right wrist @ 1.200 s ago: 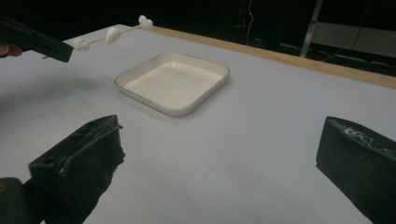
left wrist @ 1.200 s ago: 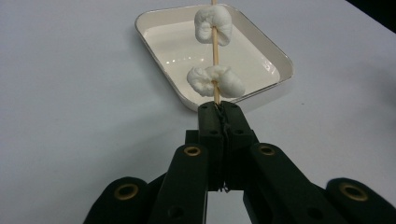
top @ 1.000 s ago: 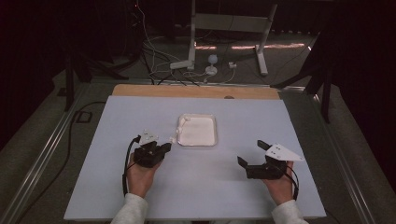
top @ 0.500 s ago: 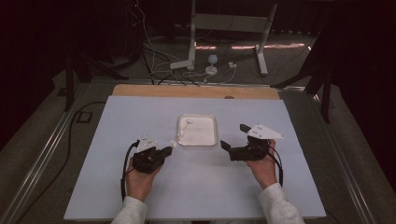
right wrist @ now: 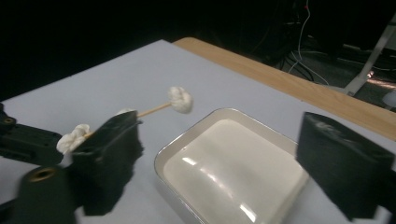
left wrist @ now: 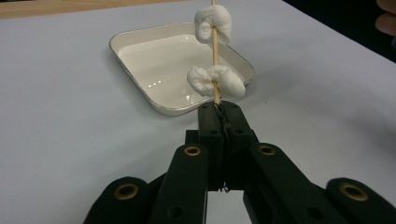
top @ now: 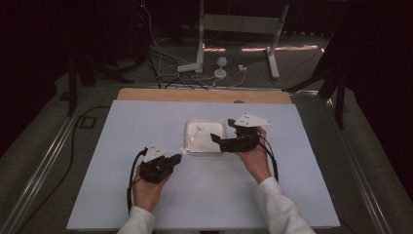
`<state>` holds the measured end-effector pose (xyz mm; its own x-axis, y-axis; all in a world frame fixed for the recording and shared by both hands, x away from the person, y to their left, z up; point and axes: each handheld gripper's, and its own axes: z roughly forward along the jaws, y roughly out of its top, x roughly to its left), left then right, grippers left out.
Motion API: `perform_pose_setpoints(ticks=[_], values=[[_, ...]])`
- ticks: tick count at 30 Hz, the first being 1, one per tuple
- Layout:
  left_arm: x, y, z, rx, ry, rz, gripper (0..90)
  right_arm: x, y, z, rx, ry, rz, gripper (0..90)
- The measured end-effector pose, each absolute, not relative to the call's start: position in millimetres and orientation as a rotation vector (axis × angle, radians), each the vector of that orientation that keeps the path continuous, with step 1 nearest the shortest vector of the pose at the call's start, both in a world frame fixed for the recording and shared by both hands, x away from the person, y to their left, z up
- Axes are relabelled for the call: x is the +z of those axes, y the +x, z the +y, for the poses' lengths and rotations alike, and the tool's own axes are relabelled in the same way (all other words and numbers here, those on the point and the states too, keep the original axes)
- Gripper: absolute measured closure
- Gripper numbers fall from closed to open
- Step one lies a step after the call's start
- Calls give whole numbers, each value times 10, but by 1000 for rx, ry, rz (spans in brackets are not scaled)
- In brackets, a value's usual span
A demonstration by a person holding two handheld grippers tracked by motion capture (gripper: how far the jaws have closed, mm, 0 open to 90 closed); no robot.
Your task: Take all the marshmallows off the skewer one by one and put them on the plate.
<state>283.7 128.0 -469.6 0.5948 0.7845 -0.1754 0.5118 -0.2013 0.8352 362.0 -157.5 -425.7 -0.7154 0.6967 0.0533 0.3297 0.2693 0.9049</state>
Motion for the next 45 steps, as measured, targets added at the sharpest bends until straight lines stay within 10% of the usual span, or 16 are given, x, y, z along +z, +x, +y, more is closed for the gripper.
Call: perform_pose_setpoints(ticks=[22, 45], values=[[-4664, 2825, 1245, 361, 1879, 1028, 898, -4350, 3877, -1160, 1366, 965, 2349, 759], [-4640, 2845, 1231, 407, 1929, 1110, 900, -4509, 3883, -886, 1144, 996, 2248, 849]])
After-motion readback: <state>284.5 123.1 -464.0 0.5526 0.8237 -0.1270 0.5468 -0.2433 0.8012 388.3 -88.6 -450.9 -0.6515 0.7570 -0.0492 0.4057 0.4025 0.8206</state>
